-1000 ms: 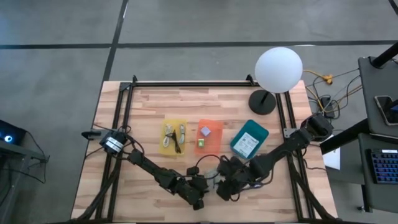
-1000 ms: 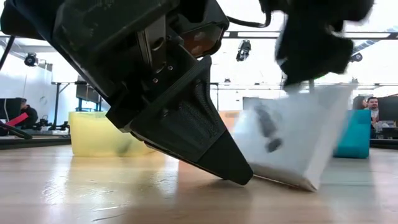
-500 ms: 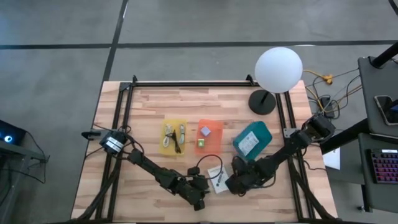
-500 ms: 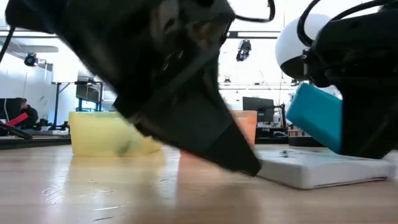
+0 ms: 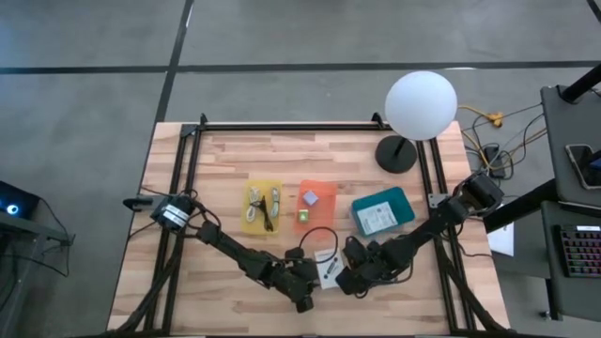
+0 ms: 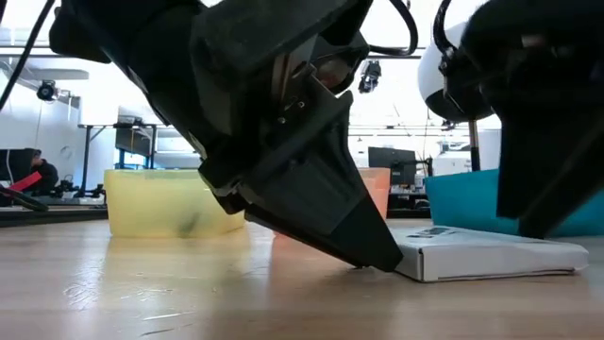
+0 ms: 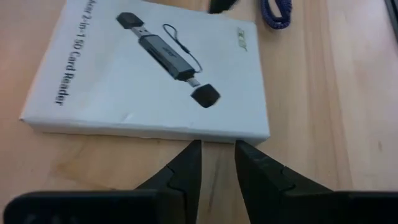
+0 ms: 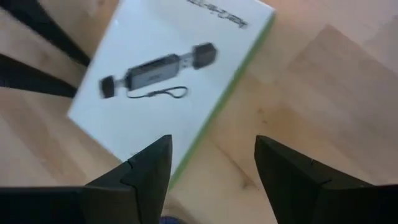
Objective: Pick and place items into bin
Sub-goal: Put the white card reader box into the blue bin
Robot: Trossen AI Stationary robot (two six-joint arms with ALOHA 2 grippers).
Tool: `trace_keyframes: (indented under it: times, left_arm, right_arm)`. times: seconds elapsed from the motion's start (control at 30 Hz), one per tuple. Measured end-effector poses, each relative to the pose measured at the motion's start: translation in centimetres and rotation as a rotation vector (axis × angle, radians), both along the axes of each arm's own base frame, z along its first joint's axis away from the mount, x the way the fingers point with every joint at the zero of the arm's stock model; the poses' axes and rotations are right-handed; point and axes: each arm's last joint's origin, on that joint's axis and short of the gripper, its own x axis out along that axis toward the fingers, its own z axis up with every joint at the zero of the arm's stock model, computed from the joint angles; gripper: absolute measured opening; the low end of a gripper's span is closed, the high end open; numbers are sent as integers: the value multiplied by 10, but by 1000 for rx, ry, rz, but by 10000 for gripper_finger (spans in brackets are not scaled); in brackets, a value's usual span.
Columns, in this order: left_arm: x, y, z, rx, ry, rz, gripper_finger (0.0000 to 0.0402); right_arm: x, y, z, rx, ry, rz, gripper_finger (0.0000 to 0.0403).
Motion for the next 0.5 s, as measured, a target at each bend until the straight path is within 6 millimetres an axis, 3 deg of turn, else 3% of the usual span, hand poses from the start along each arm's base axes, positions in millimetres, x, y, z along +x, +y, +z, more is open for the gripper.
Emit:
trace_keyframes:
  times: [0.3, 0.5]
  left_arm:
    - [0, -3, 4, 14, -20, 9, 83]
    - [4, -8, 18, 97, -88, 11, 83]
  right_arm:
    - [6, 6, 22, -52, 22, 41, 214]
    - [-7, 8, 12, -60, 86, -84, 214]
